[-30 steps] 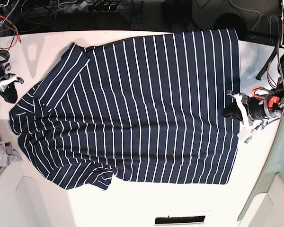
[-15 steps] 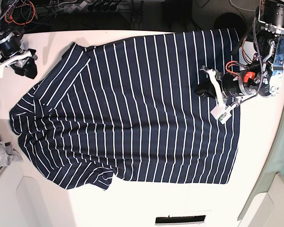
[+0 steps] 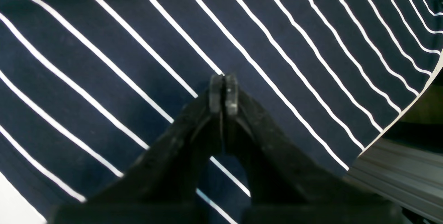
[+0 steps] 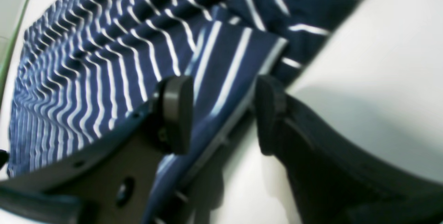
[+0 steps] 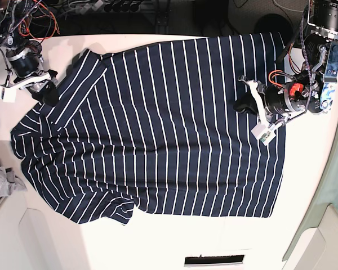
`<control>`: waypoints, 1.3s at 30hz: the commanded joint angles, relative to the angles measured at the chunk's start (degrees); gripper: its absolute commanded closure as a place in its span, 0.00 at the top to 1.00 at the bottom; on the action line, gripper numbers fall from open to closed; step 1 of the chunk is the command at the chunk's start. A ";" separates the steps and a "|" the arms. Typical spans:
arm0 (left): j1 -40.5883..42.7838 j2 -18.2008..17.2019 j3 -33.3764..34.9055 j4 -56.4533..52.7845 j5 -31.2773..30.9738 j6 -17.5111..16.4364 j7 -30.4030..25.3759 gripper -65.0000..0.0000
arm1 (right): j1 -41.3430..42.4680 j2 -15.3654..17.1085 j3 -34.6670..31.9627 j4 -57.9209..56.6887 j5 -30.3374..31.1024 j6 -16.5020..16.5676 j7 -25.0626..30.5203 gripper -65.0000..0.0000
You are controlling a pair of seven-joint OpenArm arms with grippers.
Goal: Layout the t-shirt on the table in an organized manner, then fold the t-shirt properly
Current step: 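Release the shirt and lift both grippers away, then grasp the shirt corner with the right gripper and pull it outward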
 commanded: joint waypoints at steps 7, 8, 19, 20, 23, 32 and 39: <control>-0.90 -0.68 -0.37 0.85 -0.81 -0.42 -1.25 0.00 | 1.27 -0.13 -1.01 0.42 0.42 0.59 1.11 0.44; -0.87 -0.68 -0.37 0.85 -0.79 -0.42 -1.20 0.00 | 1.25 -0.09 -1.01 0.42 0.42 0.59 1.11 0.44; 0.44 -0.70 -0.37 0.83 -0.79 -0.42 -1.18 0.00 | 1.25 0.17 -0.02 0.42 -0.46 -0.76 1.14 0.44; 0.72 -0.70 -0.37 0.85 -0.79 -0.42 -1.20 0.00 | 1.25 0.20 0.02 0.42 -0.48 -0.92 1.14 0.44; 1.18 -0.70 -0.37 0.85 -0.79 -0.44 -1.20 0.00 | 1.33 0.17 0.13 0.42 -1.57 -2.51 1.16 0.44; 1.33 -0.68 -0.37 0.81 -0.76 -0.42 -1.18 0.19 | 1.60 0.17 -1.11 0.37 -3.21 -4.70 1.55 0.44; 1.53 -0.68 -0.37 0.70 -0.63 -0.39 -1.16 0.19 | 3.26 0.02 -3.89 -0.31 -5.18 -5.03 2.03 0.44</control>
